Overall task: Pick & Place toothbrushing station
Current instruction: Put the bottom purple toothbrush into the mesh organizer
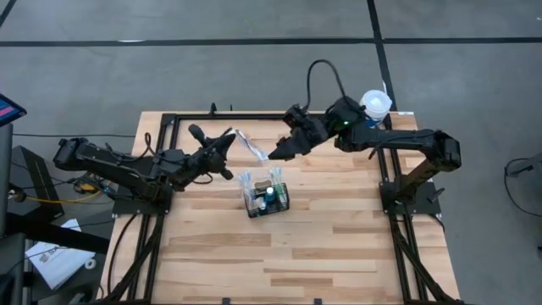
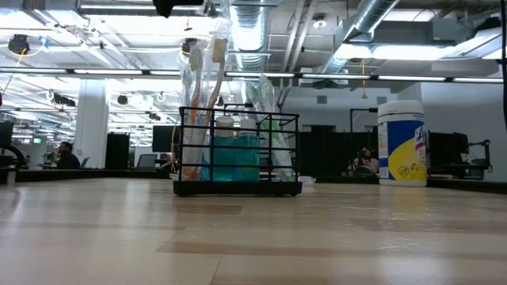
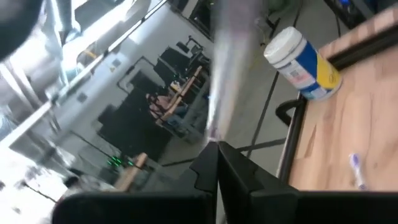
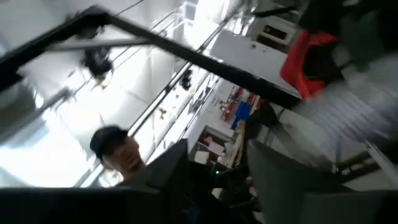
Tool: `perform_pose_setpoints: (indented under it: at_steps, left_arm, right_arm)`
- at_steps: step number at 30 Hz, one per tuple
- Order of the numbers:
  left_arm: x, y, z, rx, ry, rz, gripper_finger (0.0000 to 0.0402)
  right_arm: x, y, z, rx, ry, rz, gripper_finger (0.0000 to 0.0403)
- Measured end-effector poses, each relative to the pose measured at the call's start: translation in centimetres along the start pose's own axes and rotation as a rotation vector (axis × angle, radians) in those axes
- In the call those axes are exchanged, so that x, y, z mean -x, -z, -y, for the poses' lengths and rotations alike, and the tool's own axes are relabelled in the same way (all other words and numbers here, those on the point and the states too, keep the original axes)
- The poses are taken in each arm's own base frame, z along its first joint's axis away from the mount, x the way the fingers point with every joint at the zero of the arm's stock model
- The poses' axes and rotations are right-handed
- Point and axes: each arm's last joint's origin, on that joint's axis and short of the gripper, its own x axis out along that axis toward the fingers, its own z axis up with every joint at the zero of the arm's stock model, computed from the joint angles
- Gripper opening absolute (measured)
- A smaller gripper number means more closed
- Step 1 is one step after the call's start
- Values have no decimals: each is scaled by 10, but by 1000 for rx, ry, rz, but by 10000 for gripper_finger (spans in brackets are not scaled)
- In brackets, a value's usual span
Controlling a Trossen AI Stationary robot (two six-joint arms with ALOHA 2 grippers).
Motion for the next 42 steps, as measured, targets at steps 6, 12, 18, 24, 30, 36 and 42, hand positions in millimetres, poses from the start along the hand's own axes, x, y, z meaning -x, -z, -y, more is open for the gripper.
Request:
perform_pose_setpoints:
  at_steps: [6,12,18,24,30,36,42]
  left_arm:
    - [1,0,-1,222,6,12,0]
    - [1,-11,-12,417,28,68,0]
    - [-1,-21,-30,563,25,113,0]
    - [0,-26,-52,939,174,256,0]
    - [-4,-20,-57,1282,403,267,0]
    - [-9,-17,-59,1468,526,249,0]
    - [-22,-10,-60,1552,580,217,0]
  right_arm:
    - [-3,-5,-15,211,-23,-19,224]
    - [0,-12,-14,291,28,-31,215]
    - [10,-21,-14,382,39,-32,172]
    - [18,-31,-19,556,59,-17,153]
    - [11,-41,-48,843,163,-14,162]
    - [3,-32,-69,1166,548,-101,173]
    - [-7,-21,-68,1264,681,-112,176]
